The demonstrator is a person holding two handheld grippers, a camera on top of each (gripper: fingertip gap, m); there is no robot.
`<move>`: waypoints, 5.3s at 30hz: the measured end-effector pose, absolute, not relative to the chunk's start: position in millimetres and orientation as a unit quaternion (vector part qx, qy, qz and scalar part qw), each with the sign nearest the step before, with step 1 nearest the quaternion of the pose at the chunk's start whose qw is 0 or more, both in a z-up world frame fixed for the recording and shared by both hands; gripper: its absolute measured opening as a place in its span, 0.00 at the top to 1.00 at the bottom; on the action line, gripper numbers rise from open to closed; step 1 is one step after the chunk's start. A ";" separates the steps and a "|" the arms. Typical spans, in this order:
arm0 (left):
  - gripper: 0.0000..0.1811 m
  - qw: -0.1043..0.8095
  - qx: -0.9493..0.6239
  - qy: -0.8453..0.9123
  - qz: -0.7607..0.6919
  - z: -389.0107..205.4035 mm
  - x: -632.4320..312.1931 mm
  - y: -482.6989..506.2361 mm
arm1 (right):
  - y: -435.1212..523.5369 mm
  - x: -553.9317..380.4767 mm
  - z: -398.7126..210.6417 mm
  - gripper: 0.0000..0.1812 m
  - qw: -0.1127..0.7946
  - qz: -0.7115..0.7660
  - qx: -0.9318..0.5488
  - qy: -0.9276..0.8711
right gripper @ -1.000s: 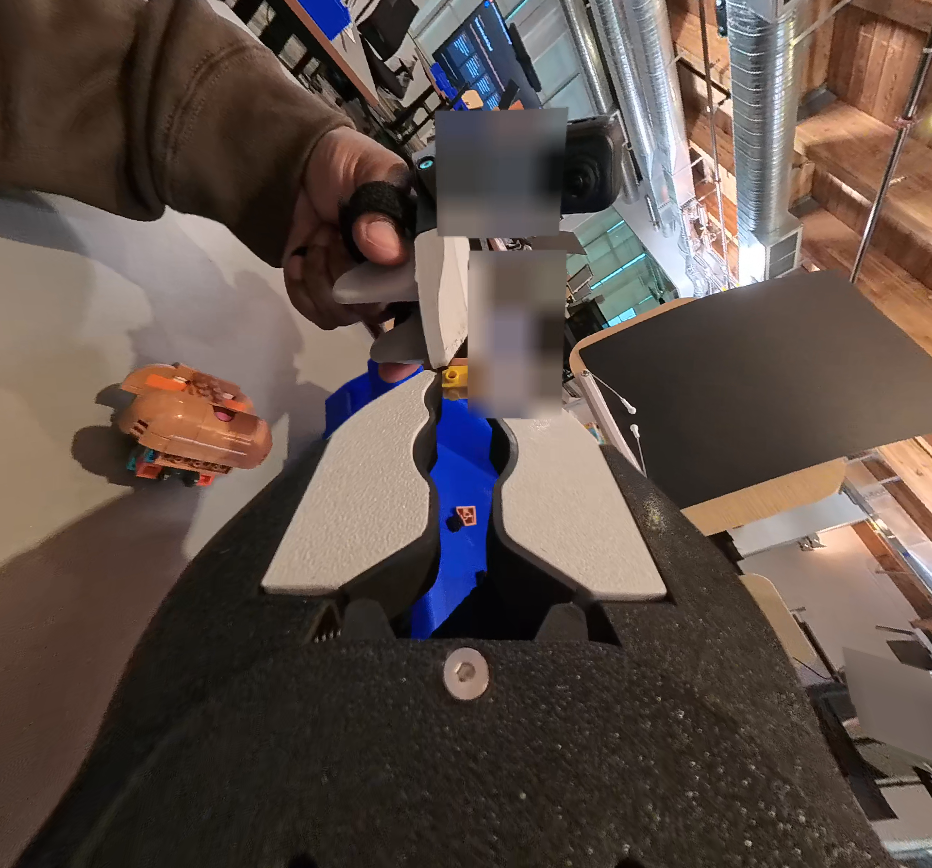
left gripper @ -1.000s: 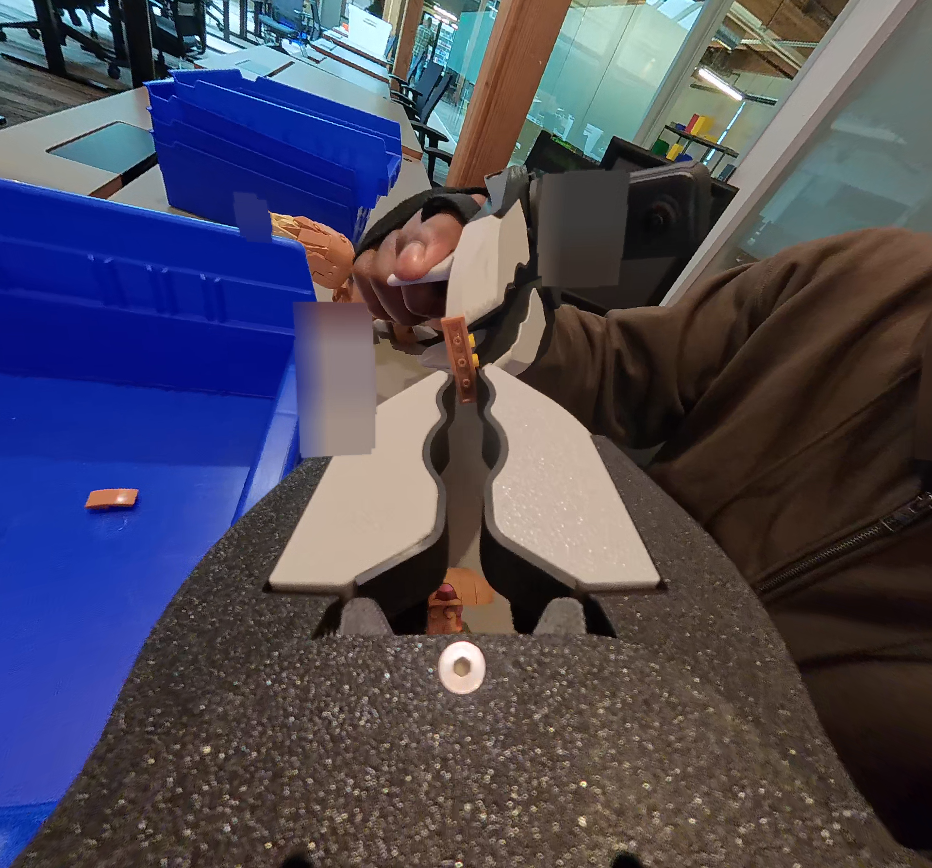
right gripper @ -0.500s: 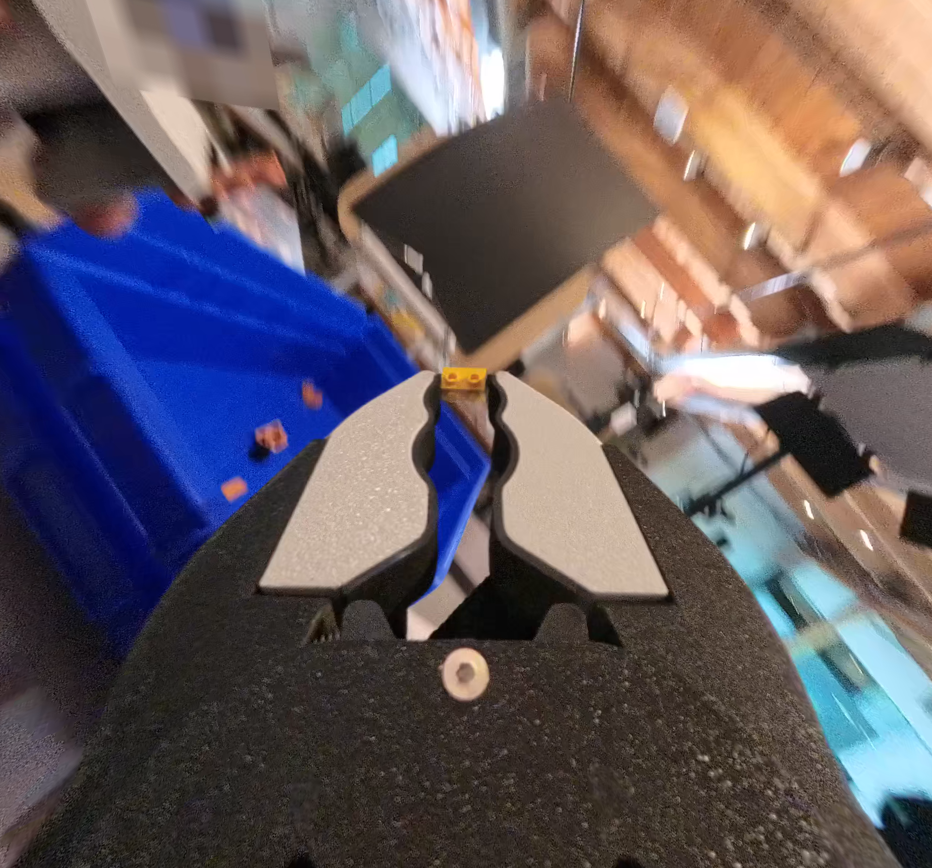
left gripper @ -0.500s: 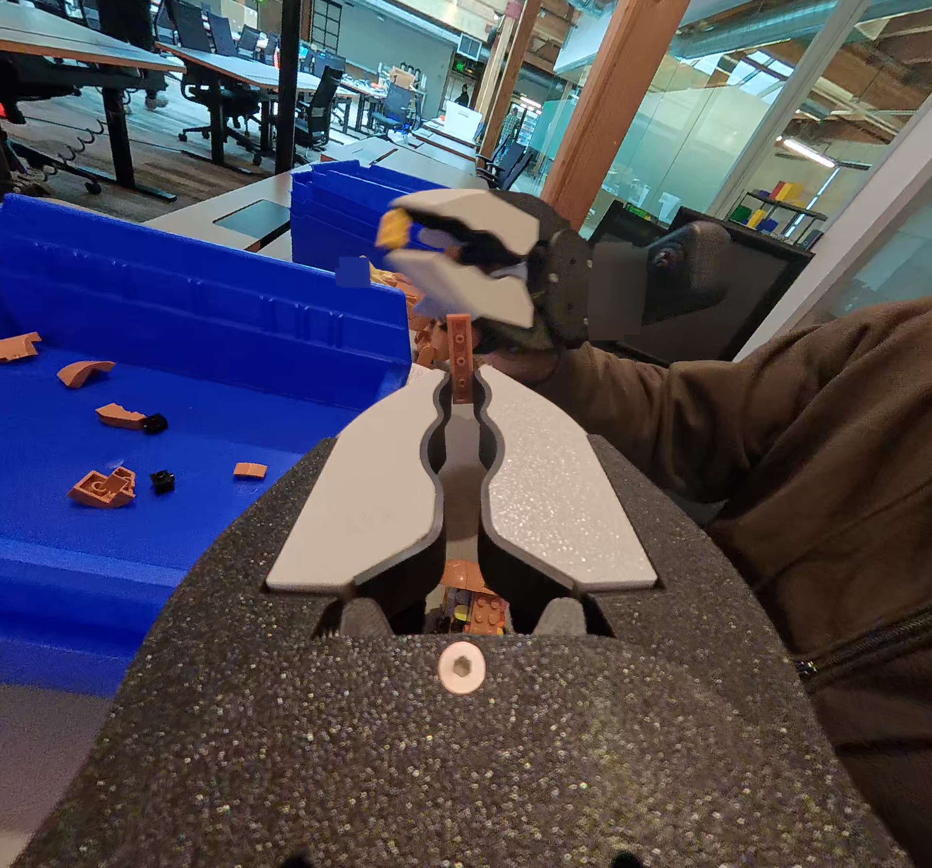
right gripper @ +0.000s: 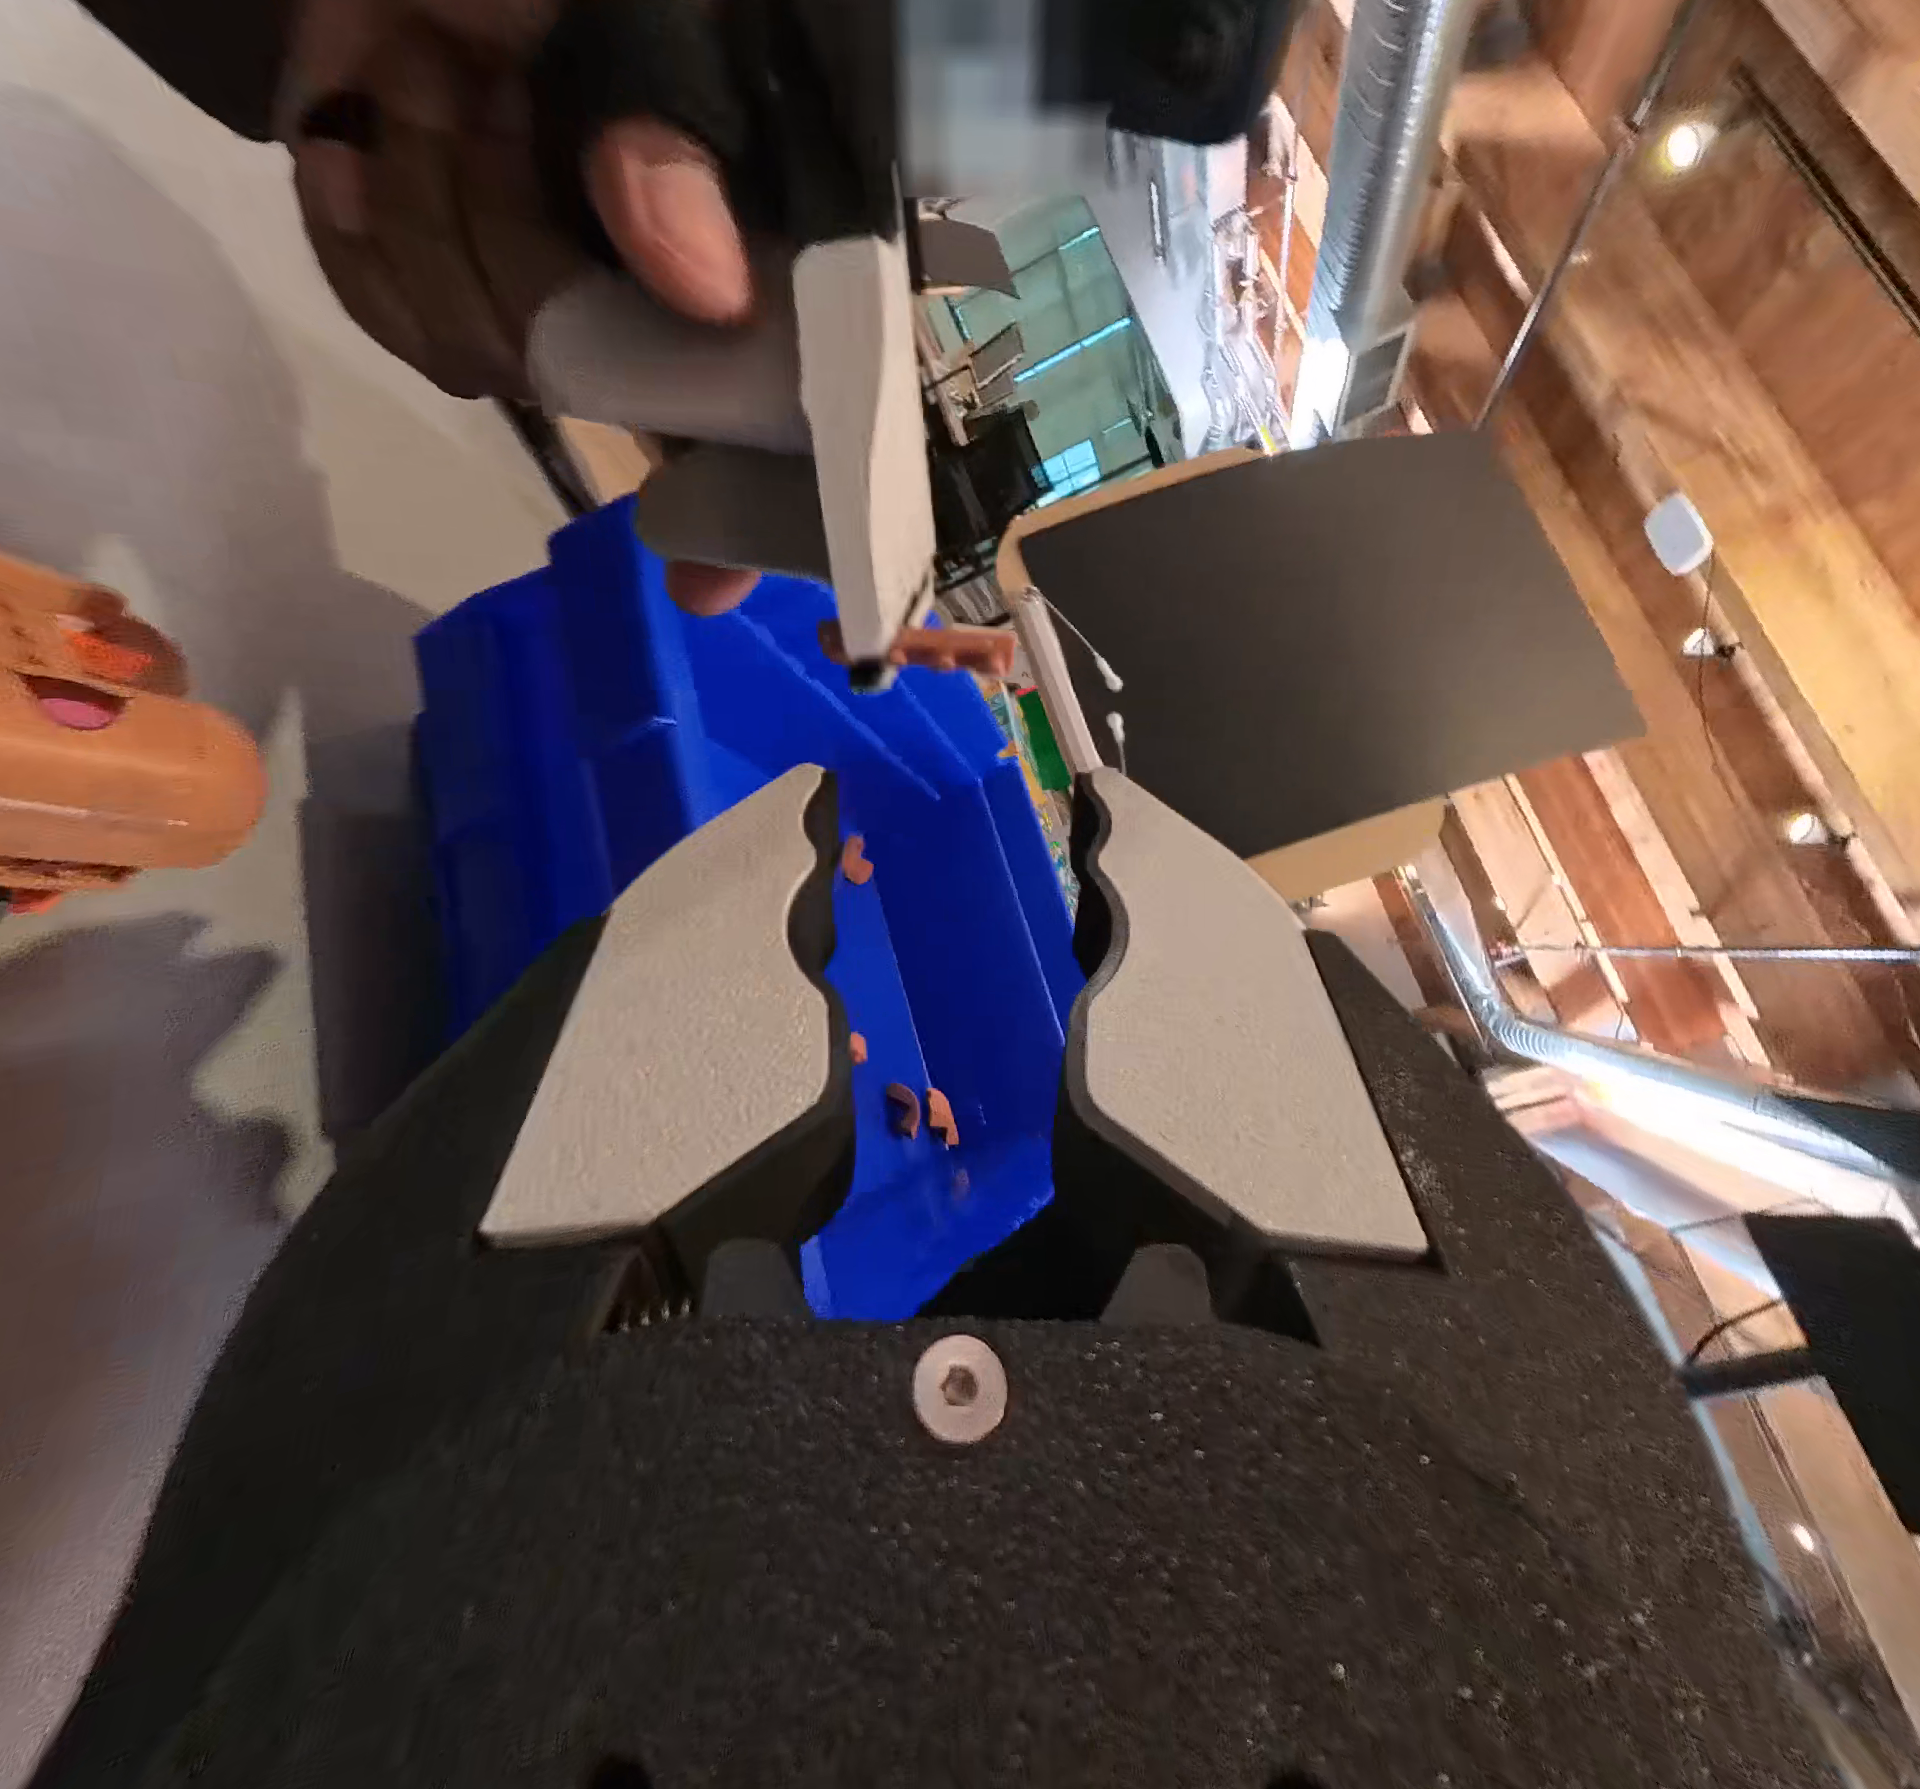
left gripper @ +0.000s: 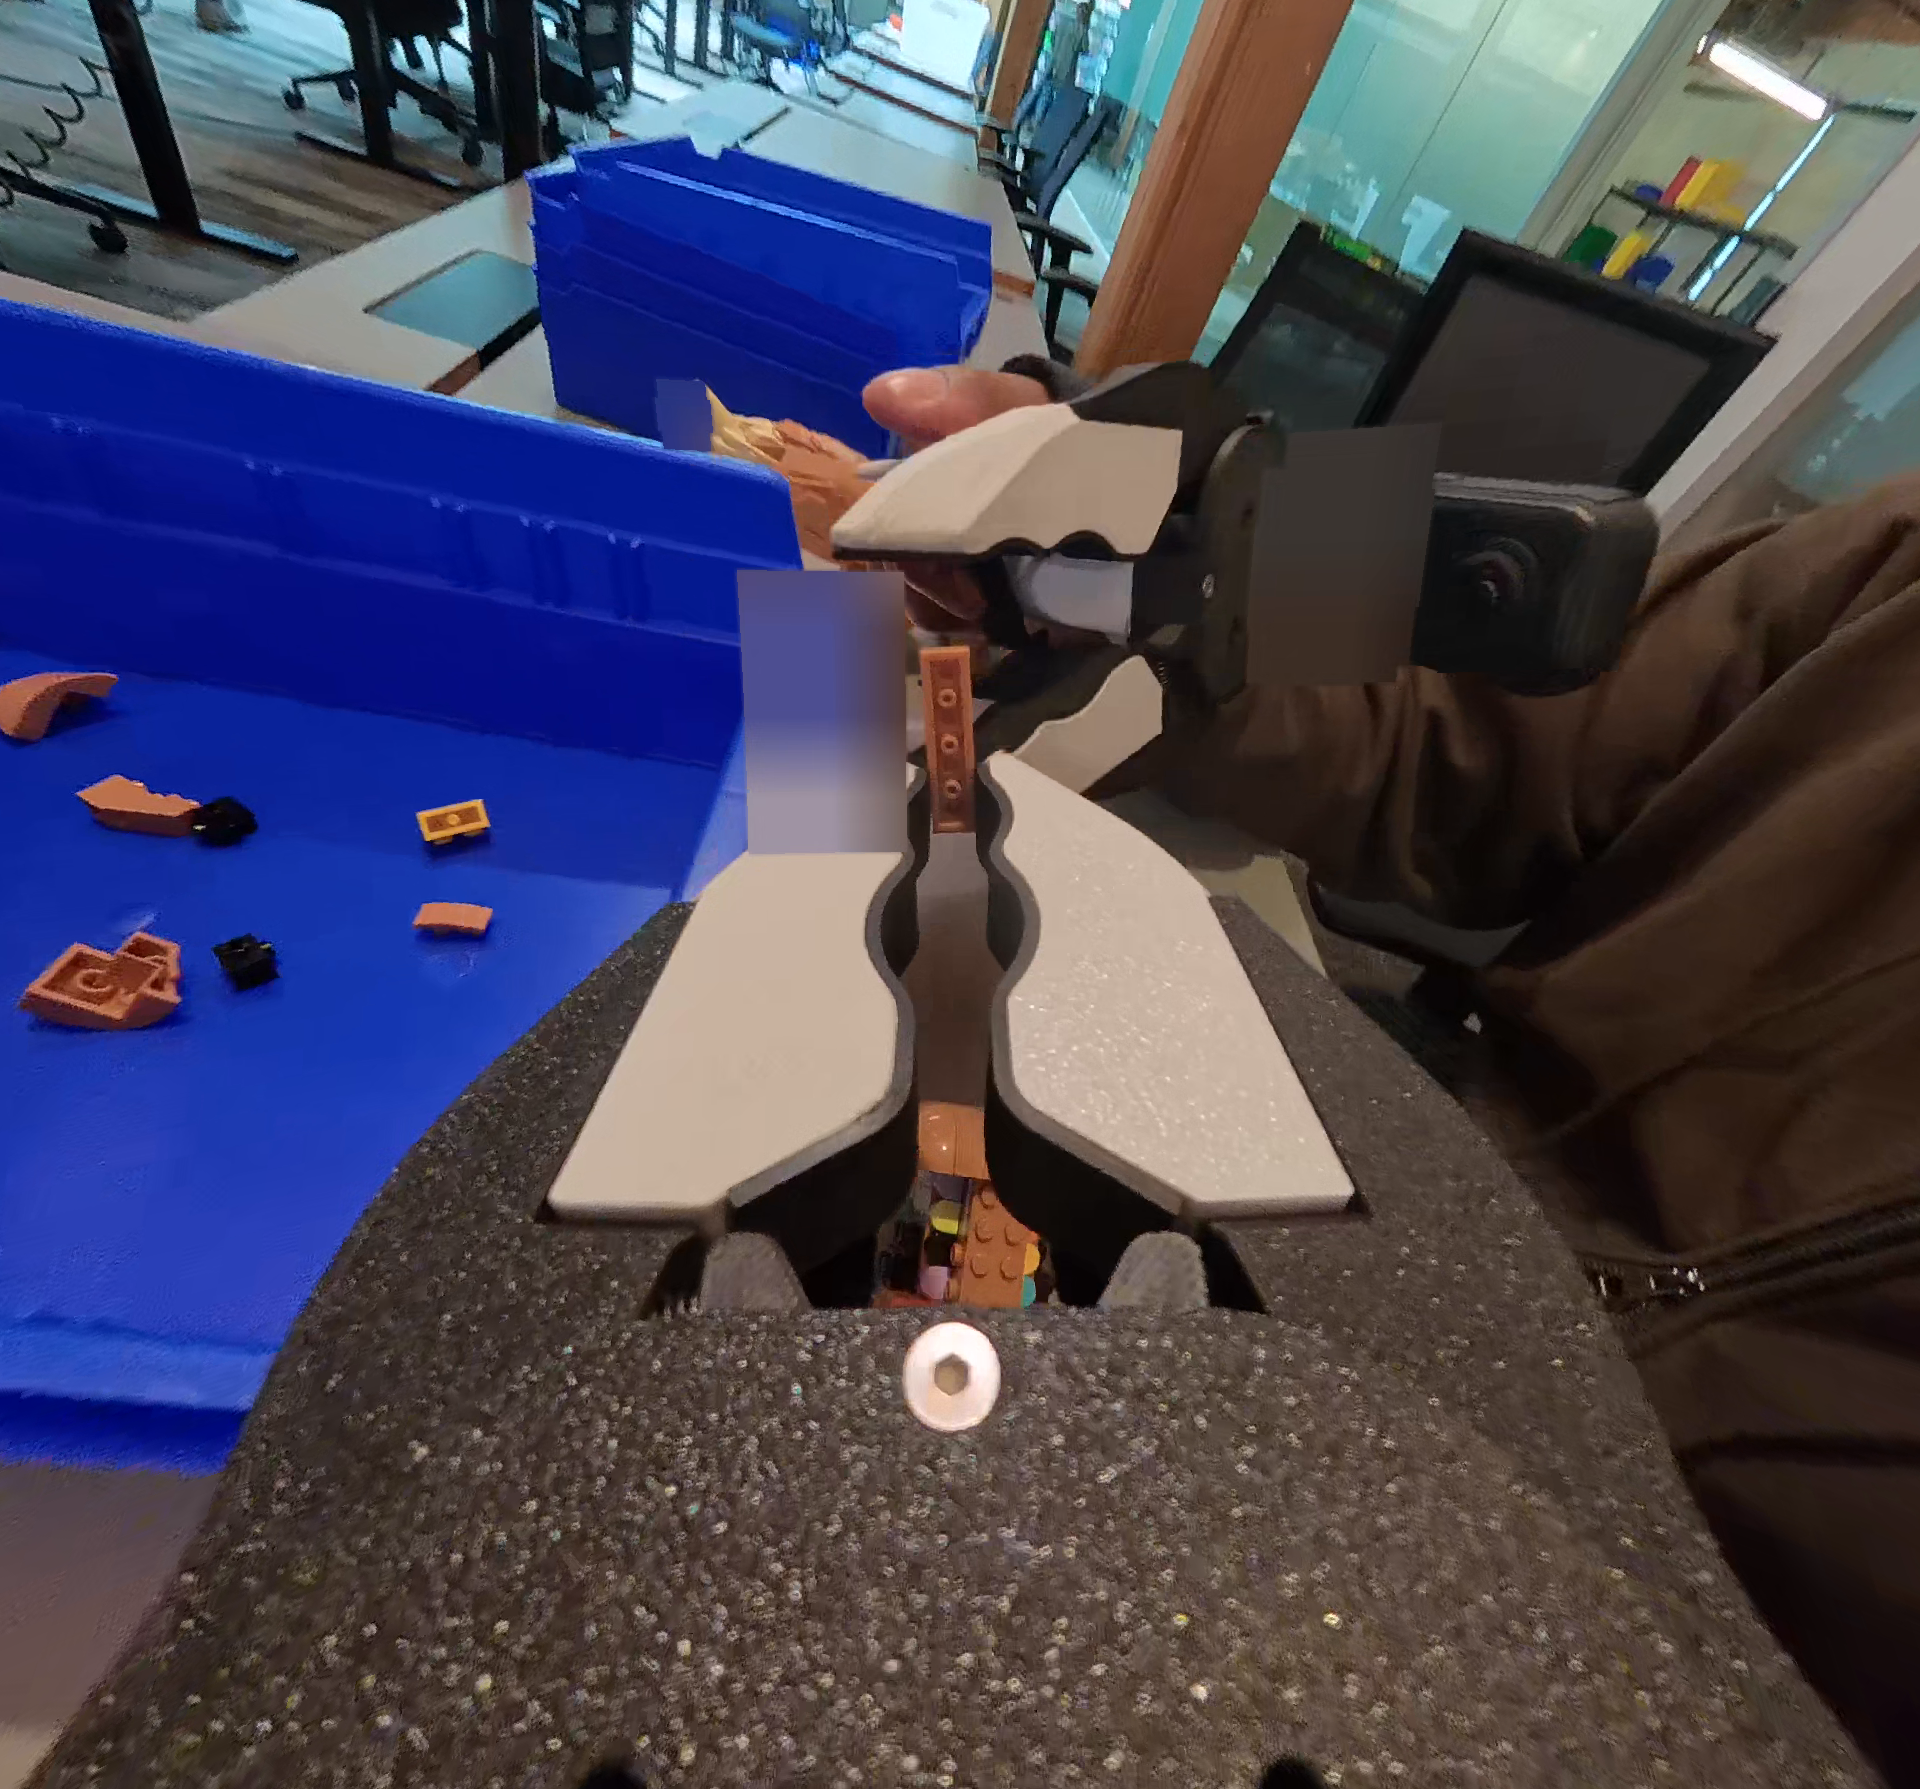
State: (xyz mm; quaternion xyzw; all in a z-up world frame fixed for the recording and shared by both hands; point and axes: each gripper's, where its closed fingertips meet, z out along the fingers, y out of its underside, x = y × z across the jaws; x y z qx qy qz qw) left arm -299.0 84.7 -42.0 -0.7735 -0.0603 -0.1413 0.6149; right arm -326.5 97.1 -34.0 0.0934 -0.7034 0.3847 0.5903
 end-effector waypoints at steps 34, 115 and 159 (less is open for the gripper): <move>0.95 0.604 -0.792 -0.075 -0.049 -44.1 -315.9 81.7 | 90.1 -331.5 -53.0 0.97 0.596 0.337 0.098 -0.722; 0.78 0.366 -0.925 0.106 -0.003 -146.8 -270.6 91.5 | 106.1 -279.0 -157.1 0.89 0.173 0.334 0.036 -0.926; 0.81 0.351 -0.933 0.072 -0.046 -158.0 -264.3 105.4 | 110.3 -275.7 -156.5 0.90 0.111 0.369 0.013 -0.923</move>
